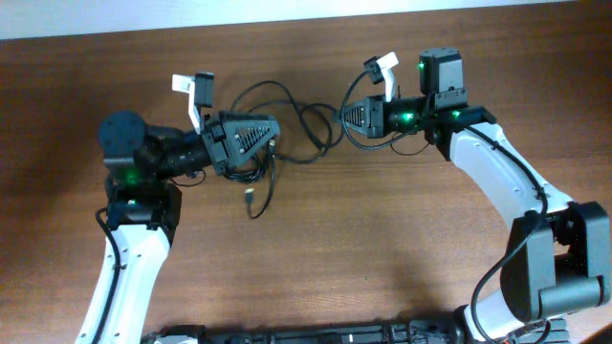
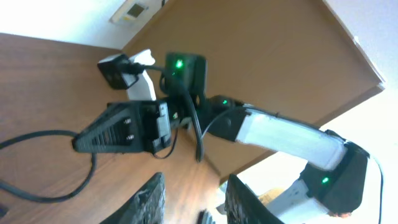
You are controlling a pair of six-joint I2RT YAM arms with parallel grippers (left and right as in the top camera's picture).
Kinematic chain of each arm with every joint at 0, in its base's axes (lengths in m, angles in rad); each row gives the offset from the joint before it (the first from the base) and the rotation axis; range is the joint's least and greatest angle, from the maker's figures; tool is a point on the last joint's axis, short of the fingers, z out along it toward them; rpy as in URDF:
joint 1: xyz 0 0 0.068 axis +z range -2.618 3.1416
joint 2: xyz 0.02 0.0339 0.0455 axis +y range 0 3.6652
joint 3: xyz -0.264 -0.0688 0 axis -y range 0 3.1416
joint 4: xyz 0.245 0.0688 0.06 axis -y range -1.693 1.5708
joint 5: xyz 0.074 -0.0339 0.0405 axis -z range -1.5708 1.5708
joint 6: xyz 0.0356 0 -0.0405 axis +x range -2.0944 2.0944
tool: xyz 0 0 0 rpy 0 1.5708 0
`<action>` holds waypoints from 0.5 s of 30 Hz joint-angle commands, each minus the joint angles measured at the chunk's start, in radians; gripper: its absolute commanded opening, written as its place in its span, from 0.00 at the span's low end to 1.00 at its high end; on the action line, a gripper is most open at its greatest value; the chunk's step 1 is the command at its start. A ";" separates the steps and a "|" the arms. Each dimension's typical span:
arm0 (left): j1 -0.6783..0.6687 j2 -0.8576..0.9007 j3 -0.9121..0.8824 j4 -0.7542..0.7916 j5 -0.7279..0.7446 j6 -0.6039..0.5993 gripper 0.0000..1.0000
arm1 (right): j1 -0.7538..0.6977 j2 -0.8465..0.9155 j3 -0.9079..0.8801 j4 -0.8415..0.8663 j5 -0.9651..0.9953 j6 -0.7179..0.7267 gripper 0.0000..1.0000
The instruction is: Untangle cables
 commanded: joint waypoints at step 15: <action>-0.039 -0.009 0.004 -0.878 -0.828 1.212 0.80 | -0.224 0.002 -0.009 -0.362 0.382 -0.061 0.85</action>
